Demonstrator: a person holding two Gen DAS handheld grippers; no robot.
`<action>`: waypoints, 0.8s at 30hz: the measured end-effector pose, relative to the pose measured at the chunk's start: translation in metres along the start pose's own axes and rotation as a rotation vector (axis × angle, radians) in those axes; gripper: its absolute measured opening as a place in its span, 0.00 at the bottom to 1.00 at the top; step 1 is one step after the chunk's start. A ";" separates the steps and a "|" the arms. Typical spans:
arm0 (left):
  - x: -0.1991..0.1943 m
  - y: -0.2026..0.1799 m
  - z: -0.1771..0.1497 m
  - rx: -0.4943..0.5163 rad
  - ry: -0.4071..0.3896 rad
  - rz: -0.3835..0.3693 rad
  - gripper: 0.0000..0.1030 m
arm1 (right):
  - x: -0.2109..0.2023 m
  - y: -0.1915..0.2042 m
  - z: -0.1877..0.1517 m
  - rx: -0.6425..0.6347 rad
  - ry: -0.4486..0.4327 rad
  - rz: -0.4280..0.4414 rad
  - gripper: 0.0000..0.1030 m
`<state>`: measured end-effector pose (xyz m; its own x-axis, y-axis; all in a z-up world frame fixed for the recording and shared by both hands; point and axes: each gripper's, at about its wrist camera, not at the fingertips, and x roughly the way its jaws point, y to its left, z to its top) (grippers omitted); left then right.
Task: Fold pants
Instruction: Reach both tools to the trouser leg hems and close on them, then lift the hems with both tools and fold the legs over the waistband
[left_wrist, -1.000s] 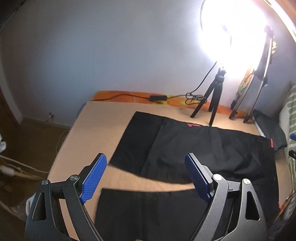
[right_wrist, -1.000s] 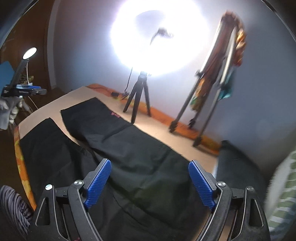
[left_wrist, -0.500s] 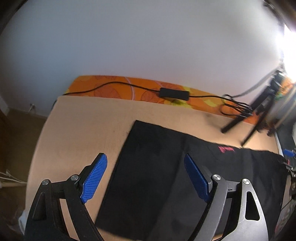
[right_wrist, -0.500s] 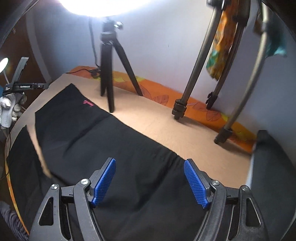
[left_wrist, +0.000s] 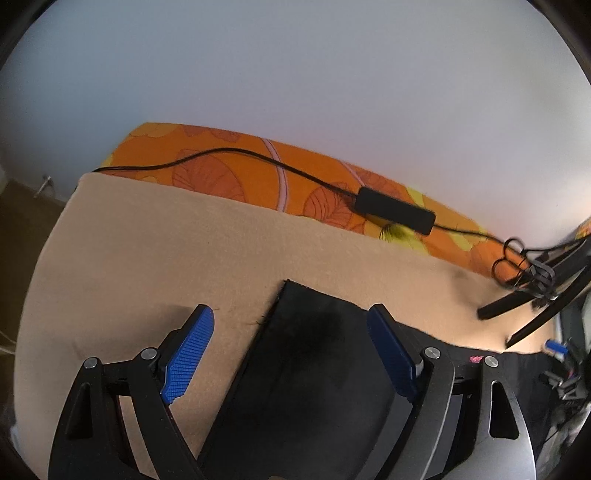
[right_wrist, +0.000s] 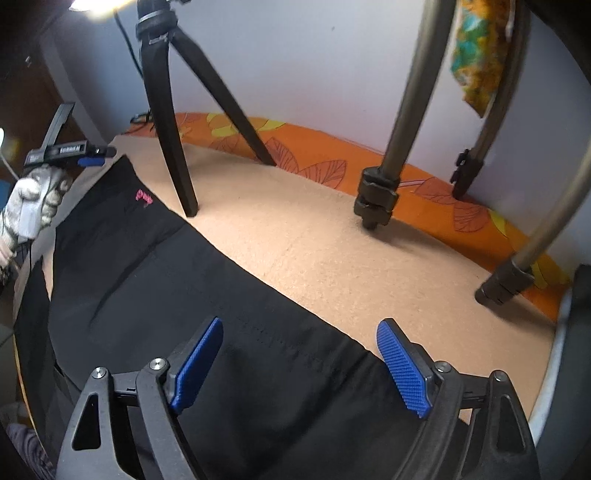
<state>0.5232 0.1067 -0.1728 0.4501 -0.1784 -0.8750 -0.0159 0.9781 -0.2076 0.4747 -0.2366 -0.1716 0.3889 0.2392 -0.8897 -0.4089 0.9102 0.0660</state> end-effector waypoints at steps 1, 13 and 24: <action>0.003 -0.002 -0.001 0.010 0.007 0.006 0.82 | 0.003 0.000 0.001 -0.009 0.004 -0.002 0.85; 0.006 -0.027 -0.018 0.172 -0.072 0.078 0.53 | 0.029 -0.005 0.015 -0.061 0.024 0.000 0.92; -0.007 -0.042 -0.032 0.192 -0.104 0.058 0.07 | 0.013 0.041 -0.003 -0.171 0.003 0.010 0.28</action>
<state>0.4925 0.0631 -0.1719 0.5434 -0.1191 -0.8310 0.1218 0.9906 -0.0623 0.4607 -0.1970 -0.1820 0.3820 0.2463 -0.8907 -0.5468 0.8373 -0.0030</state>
